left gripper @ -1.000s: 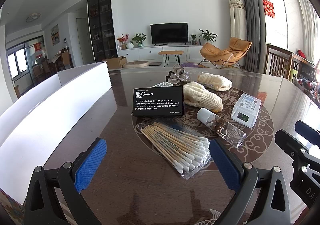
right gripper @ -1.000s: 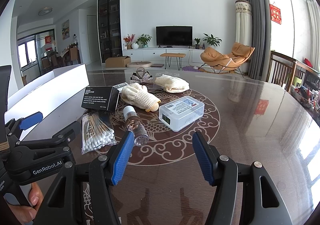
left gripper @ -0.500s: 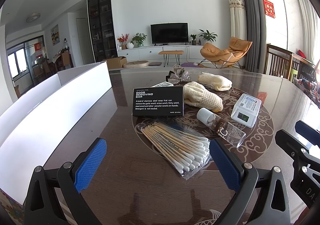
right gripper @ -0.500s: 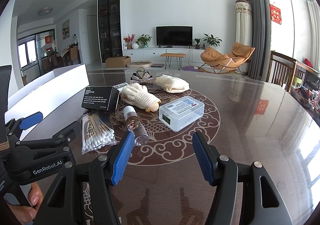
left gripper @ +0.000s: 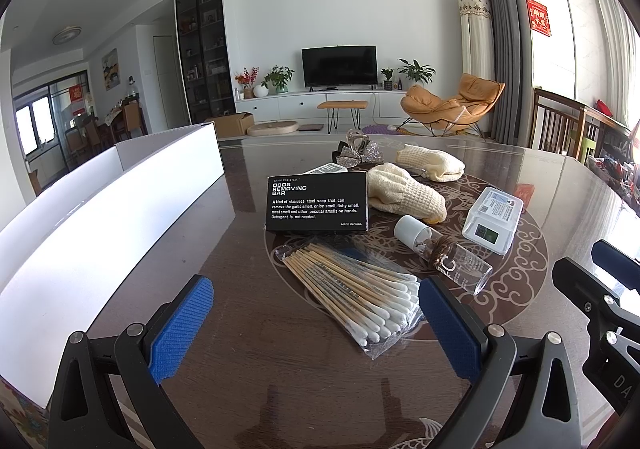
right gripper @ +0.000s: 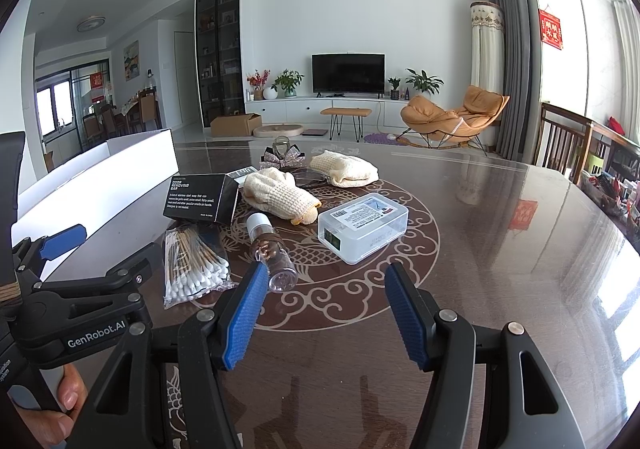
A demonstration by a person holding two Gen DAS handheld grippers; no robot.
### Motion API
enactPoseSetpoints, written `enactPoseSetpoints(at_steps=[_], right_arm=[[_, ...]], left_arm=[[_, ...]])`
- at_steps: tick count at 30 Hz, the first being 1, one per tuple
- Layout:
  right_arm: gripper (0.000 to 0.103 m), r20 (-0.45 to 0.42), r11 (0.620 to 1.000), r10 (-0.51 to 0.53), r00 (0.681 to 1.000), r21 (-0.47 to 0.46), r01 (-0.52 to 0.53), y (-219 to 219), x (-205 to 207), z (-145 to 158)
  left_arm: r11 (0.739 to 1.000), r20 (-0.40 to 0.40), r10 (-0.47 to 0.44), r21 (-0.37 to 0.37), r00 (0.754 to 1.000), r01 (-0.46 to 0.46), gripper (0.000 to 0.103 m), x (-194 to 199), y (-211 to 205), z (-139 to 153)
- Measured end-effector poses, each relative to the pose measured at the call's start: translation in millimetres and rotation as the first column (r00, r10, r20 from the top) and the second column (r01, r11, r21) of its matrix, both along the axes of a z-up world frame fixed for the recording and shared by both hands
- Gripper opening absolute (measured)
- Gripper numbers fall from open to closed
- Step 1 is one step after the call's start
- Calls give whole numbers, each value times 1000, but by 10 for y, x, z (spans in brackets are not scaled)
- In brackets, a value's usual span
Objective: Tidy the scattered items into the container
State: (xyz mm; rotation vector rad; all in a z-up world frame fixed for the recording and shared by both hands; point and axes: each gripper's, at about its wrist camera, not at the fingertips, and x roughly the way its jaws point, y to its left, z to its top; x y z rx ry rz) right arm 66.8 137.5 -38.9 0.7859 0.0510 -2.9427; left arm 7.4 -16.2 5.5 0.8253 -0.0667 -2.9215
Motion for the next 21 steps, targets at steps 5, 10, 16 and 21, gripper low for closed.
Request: enactPoseSetpoints(at_steps=[5,10,16,21], right_arm=[[62,-2,1000,0,1000,3,0,-1,-2,0],[62,-3,1000,0,1000,5,0,-1,-4,-2],[62,-3,1000,0,1000,5,0,-1,-1,-1],[62,-3,1000,1,1000,6,0,-1,1,-1]], left_arm=[[1000,0,0,0,1000,0,103,0,1,0],[1000,0,0,0,1000,0,103,0,0,0],[1000,0,0,0,1000,0,103,-1,2,1],[1000,0,0,-1,1000,0,103,-1,3,1]])
